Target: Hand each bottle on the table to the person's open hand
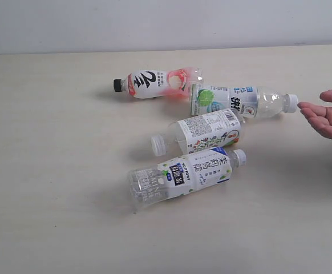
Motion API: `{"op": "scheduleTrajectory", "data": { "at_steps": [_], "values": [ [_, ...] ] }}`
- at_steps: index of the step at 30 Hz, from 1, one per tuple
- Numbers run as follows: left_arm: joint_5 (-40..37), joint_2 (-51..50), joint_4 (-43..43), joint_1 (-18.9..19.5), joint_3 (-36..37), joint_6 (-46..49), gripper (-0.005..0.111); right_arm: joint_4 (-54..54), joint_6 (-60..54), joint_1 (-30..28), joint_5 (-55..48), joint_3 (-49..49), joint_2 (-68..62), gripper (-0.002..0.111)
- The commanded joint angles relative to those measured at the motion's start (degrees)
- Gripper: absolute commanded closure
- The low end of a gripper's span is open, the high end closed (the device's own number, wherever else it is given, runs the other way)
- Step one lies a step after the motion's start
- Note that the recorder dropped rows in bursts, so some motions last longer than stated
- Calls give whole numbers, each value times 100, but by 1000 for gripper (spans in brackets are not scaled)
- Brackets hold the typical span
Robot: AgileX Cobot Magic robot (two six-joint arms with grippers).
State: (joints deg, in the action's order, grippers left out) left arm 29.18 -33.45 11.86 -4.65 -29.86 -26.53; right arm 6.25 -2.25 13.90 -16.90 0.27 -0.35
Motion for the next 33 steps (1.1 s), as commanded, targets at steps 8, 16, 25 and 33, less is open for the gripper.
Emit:
{"op": "scheduleTrajectory", "data": {
  "at_steps": [8, 16, 25, 33],
  "values": [
    [-2255, -4719, 5196, -641, -3261, -3770, 107, -11, 7, -32, 47, -27, 35, 108],
    [-2327, -6639, 8278, -1323, -4813, -5091, 107, -11, 7, -32, 47, -27, 35, 108],
    [-5177, -7141, 8440, -1277, -5157, -3743, 107, -11, 7, -32, 47, -27, 35, 108],
    [-6493, -7521, 4018, -658, -5813, 847, 107, -11, 7, -32, 47, -27, 35, 108]
  ]
}}
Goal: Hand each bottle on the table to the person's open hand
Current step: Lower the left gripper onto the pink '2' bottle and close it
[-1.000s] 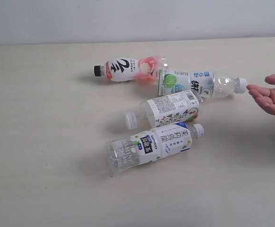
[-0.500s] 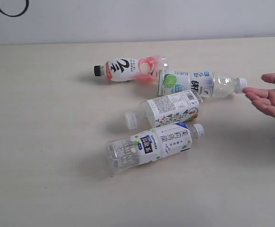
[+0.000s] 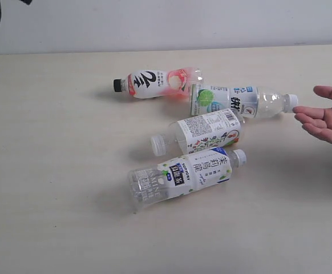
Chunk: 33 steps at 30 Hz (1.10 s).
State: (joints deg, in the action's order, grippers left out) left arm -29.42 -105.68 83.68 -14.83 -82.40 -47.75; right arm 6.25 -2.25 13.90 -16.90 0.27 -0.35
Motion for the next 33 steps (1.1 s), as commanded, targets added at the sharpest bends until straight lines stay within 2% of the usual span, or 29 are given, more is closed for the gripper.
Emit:
{"op": "scheduleTrajectory", "data": {
  "at_steps": [1, 2, 3, 4, 5, 6, 7, 9, 11, 13, 16, 18, 21, 26, 28, 30, 33],
  "values": [
    [-834, -387, -4249, 419, -787, 3993, 107, -11, 7, -32, 47, -27, 35, 108],
    [-1512, -569, -6229, 474, -1293, 5529, 107, -11, 7, -32, 47, -27, 35, 108],
    [-1916, -684, -7030, 474, -1605, 6163, 107, -11, 7, -32, 47, -27, 35, 108],
    [-2791, -907, -8277, 421, -2158, 7174, 107, -11, -5, -32, 47, -27, 35, 108],
    [-3314, -1022, -8817, 329, -2464, 7620, 107, -11, -5, -32, 47, -27, 35, 108],
    [-4054, -1239, -9291, 79, -3018, 8174, 107, -11, -5, -32, 47, -27, 35, 108],
    [-4054, -1353, -9309, -101, -3294, 8376, 107, -11, -5, -32, 47, -27, 35, 108],
    [-4054, -1686, -8802, -790, -3967, 9004, 107, -11, -5, -32, 47, -27, 35, 108],
    [-4054, -1967, -8368, -1237, -4232, 10190, 107, -11, -5, -32, 47, -27, 35, 108],
    [-4054, -2270, -7895, -1555, -4351, 10662, 107, -11, -5, -32, 47, -27, 35, 108],
    [-3383, -2596, -7701, -1708, -4352, 10651, 107, -11, -5, -32, 47, -27, 35, 108],
    [-3110, -2728, -7701, -1716, -4352, 10637, 102, -11, 5, -32, 47, -27, 35, 108],
    [-3082, -2905, -7699, -1716, -4352, 10637, 83, -11, 5, -32, 47, -27, 35, 108],
    [-3066, -3082, -7711, -1721, -4352, 10494, 34, -11, 5, -32, 47, -27, 35, 108],
    [-2989, -3160, -7721, -1721, -4352, 10450, 19, -11, 5, -32, 47, -27, 35, 108],
    [-2907, -3227, -7711, -1721, -4352, 10427, 11, -11, 5, -32, 47, -27, 35, 108],
    [-2826, -3351, -7722, -1721, -4352, 10427, 10, -11, 5, -32, 47, -27, 35, 108]
  ]
}}
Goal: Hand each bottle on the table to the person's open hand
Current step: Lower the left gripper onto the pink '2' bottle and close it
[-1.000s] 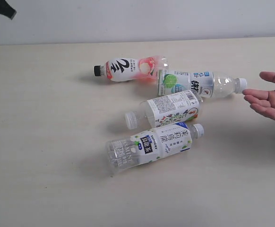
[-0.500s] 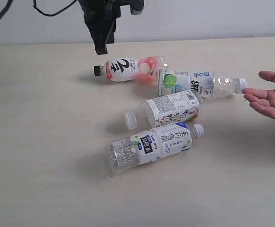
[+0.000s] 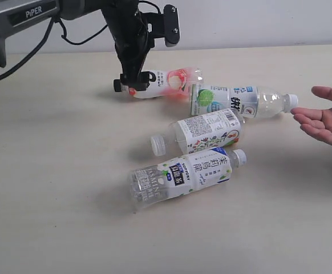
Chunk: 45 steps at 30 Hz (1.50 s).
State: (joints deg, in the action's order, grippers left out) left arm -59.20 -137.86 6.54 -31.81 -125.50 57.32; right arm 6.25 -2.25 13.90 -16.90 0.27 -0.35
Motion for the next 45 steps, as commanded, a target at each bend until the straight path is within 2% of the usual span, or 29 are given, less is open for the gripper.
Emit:
{"op": "scheduleTrajectory", "data": {
  "at_steps": [1, 11, 34, 35, 37, 42, 45],
  "values": [
    [180, -150, -8, -23, -43, -80, 10, -11, 5, -32, 47, -27, 35, 108],
    [984, -472, 56, -23, -43, -521, 10, -11, 5, -32, 47, -27, 35, 108],
    [1271, -858, 326, -23, -43, -536, 10, -11, 5, -32, 47, -27, 35, 108],
    [1260, -858, 326, -23, -43, -536, 15, -11, 5, -32, 47, -27, 35, 108],
    [1258, -858, 326, -23, -43, -536, 33, -11, 5, -32, 47, -27, 35, 108],
    [1071, -858, 340, -23, -43, -536, 107, -11, 5, -32, 47, -27, 35, 108],
    [1070, -858, 354, -23, -43, -661, 107, -11, 5, -32, 47, -27, 35, 108]
  ]
}}
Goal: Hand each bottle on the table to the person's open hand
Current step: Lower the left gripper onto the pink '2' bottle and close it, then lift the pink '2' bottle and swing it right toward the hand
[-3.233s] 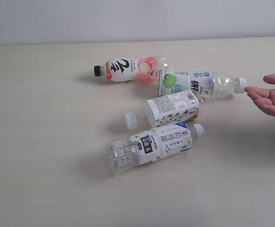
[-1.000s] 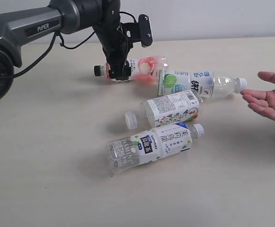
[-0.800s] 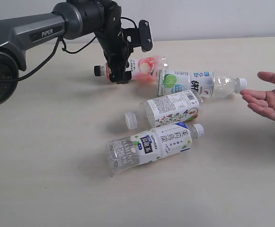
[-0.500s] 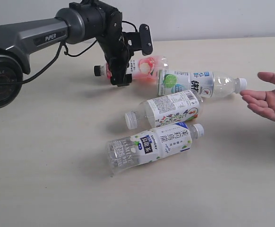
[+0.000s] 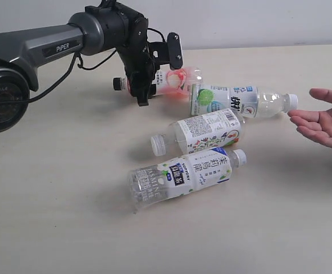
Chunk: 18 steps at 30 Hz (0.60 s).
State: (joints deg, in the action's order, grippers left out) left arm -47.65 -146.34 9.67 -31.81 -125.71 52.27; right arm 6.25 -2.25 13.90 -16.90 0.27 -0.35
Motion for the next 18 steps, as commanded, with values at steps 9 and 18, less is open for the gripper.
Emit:
{"op": "scheduleTrajectory", "data": {
  "at_steps": [9, 18],
  "values": [
    [-133, 188, 383, -23, -22, -740, 107, -11, 5, -32, 47, -27, 35, 108],
    [-364, 604, 802, -23, -22, -1906, 107, -11, 5, -32, 47, -27, 35, 108]
  ]
}}
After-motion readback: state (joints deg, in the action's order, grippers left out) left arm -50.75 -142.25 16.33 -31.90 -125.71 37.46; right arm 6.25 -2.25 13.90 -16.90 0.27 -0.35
